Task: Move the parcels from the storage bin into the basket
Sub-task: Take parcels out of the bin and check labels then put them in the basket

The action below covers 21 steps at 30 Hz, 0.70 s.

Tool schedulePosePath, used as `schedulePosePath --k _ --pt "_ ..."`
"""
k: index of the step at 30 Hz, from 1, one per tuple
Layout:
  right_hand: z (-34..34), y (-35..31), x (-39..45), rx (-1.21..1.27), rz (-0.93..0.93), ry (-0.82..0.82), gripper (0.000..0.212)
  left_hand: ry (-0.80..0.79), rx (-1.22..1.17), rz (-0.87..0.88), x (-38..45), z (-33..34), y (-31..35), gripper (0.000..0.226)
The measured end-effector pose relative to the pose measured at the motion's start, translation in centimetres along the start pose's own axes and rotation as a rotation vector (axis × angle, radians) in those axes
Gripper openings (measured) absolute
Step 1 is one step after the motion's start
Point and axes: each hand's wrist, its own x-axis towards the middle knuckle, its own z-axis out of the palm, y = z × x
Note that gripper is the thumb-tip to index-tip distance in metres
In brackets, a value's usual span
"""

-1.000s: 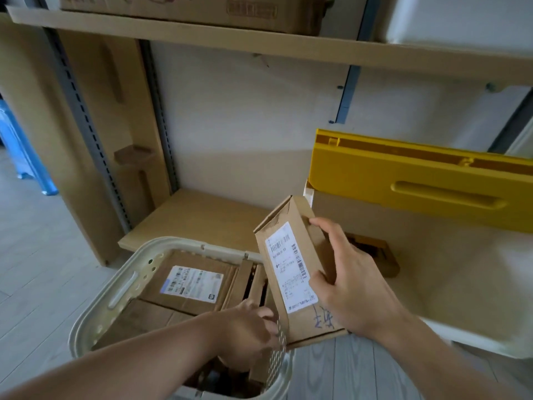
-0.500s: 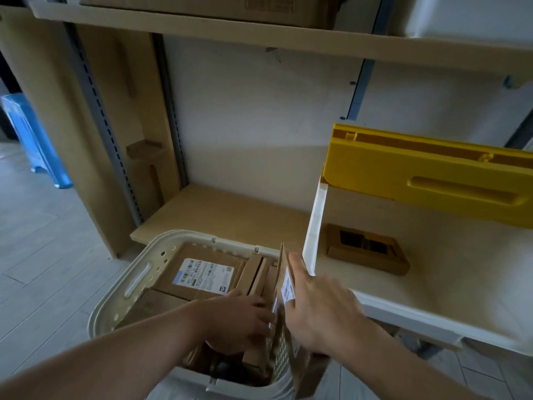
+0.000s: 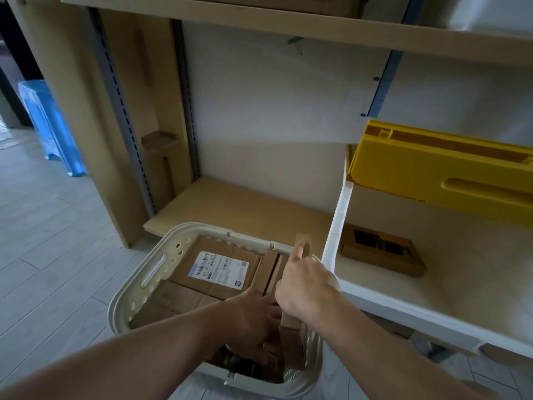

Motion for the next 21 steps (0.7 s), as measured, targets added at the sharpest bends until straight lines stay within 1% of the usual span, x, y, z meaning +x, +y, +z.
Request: schedulePosePath --k 1,3,4,5,6,9,10,11,12,13,15,16,19,21 --pt "0.4 0.1 0.4 -0.032 0.016 -0.008 0.072 0.037 0.013 0.002 -0.1 0.4 -0.2 0.051" --pt "1.4 0.5 1.2 -0.063 0.037 -0.039 0.061 0.180 -0.045 0.030 -0.2 1.3 -0.6 0.049" --pt "1.7 0.6 1.4 -0.063 0.027 -0.041 0.056 0.224 -0.073 0.045 -0.2 1.6 -0.8 0.048" --pt "2.0 0.7 1.6 -0.059 0.010 -0.024 0.052 0.233 -0.082 0.049 -0.2 1.8 -0.9 0.049" --pt "2.3 0.7 1.7 -0.049 -0.009 0.003 0.051 0.218 -0.071 0.043 -0.2 1.8 -0.9 0.050" --pt "2.8 0.7 2.1 0.032 -0.049 0.068 0.063 0.147 -0.017 0.015 -0.3 1.4 -0.9 0.052" --pt "2.9 0.8 2.2 0.055 -0.055 0.073 0.062 0.141 -0.011 0.017 -0.3 1.4 -0.9 0.052" --pt "3.0 0.8 2.3 0.071 -0.064 0.062 0.057 0.136 -0.008 0.019 -0.3 1.6 -1.0 0.052" --pt "3.0 0.9 2.3 0.074 -0.074 0.033 0.052 0.127 -0.007 0.018 -0.3 1.7 -1.0 0.053" --pt "3.0 1.0 2.2 0.064 -0.081 -0.018 0.052 0.117 -0.009 0.014 -0.3 1.8 -0.9 0.052" --pt "3.0 1.2 2.1 0.032 -0.084 -0.135 0.059 0.104 -0.006 0.009 -0.1 1.9 -0.8 0.051" --pt "3.1 1.3 2.2 0.030 -0.083 -0.160 0.059 0.102 0.001 0.010 -0.1 1.9 -0.8 0.050" --pt "3.8 1.6 1.9 0.078 -0.071 -0.097 0.040 0.114 0.039 0.015 0.1 2.0 -1.2 0.047" --pt "4.9 1.7 0.9 0.115 -0.096 -0.055 0.032 0.082 0.026 -0.014 0.3 2.2 -1.4 0.048"
